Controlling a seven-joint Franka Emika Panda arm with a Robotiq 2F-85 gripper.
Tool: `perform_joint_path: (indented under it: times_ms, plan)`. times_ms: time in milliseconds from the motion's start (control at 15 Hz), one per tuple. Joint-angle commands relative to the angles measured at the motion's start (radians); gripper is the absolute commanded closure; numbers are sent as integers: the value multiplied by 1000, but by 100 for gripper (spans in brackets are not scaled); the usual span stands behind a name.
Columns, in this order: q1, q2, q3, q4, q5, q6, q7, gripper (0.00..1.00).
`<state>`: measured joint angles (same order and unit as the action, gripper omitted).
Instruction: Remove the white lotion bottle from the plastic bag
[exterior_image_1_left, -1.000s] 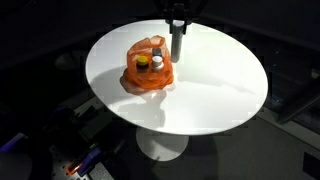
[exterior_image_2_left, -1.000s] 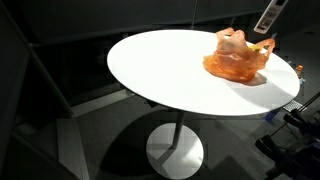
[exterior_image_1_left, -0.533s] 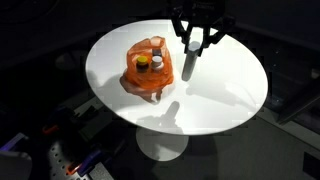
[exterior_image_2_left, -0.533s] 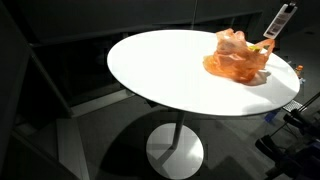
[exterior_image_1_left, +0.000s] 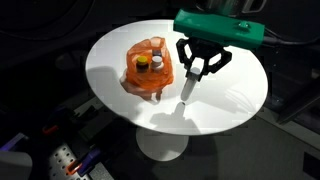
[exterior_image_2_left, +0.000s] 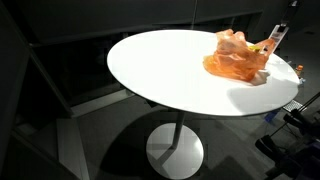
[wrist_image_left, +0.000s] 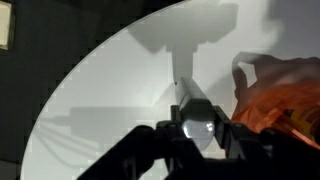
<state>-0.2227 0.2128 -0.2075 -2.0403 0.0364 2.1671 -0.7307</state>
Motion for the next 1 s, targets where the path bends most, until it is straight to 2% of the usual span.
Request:
perform_joint_path:
  times_ms: [0,533,600,667,933]
  plan:
    - [-16,46,22,46,-6,-26,27,90]
    - [-9,69,34,30,-47,5,83,87]
    - [-9,67,36,27,-52,5,87,57]
    - [-9,59,39,21,-56,3,89,38]
    - [-13,7,61,-8,-18,-28,57,9]
